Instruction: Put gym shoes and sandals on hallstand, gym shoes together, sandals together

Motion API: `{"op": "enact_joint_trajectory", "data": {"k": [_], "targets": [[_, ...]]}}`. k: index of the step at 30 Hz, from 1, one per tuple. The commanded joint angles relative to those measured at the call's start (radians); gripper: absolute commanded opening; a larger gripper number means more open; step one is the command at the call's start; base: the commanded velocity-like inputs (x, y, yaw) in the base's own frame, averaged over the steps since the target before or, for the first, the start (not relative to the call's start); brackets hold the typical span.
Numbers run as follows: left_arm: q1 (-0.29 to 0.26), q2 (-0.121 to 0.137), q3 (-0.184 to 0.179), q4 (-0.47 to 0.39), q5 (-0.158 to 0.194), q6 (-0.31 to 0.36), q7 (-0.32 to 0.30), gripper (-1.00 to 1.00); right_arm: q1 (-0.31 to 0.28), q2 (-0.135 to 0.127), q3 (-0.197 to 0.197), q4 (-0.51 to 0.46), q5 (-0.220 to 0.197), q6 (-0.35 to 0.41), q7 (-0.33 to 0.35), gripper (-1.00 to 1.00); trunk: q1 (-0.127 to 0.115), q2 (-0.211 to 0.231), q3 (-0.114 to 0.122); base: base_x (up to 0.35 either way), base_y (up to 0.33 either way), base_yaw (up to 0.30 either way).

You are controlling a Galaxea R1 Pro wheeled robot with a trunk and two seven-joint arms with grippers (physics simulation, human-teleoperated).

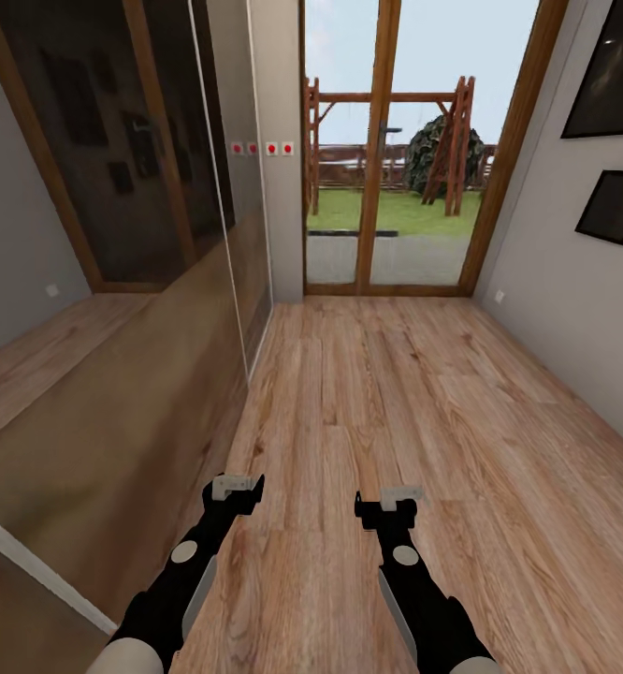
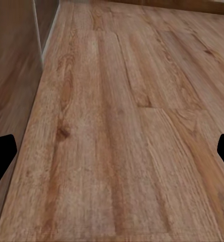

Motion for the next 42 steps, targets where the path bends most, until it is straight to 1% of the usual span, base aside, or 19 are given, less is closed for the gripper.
{"op": "enact_joint_trajectory", "data": {"k": [1, 12, 36, 42], "targets": [[-0.001, -0.001, 0.007, 0.0, -0.006, -0.003, -0.008, 1.0, 0.0, 0.0, 0.001, 0.0, 0.008, 0.001, -0.006, 1.0, 0.0, 0.0, -0.001, 0.228, 0.0, 0.0], [-0.001, -0.001, 0.007, 0.0, -0.006, -0.003, -0.008, 1.0, 0.0, 0.0, 0.001, 0.001, 0.008, 0.001, -0.006, 1.0, 0.0, 0.0, -0.001, 0.216, 0.0, 0.0], [-0.001, -0.001, 0.007, 0.0, -0.007, -0.003, -0.008, 1.0, 0.0, 0.0, 0.001, -0.001, 0.008, 0.001, -0.006, 1.0, 0.0, 0.0, -0.001, 0.005, 0.0, -0.027], [-0.001, -0.001, 0.007, 0.0, -0.007, -0.003, -0.008, 1.0, 0.0, 0.0, 0.001, -0.001, 0.008, 0.001, -0.006, 1.0, 0.0, 0.0, -0.001, 0.02, 0.0, -0.129]]}}
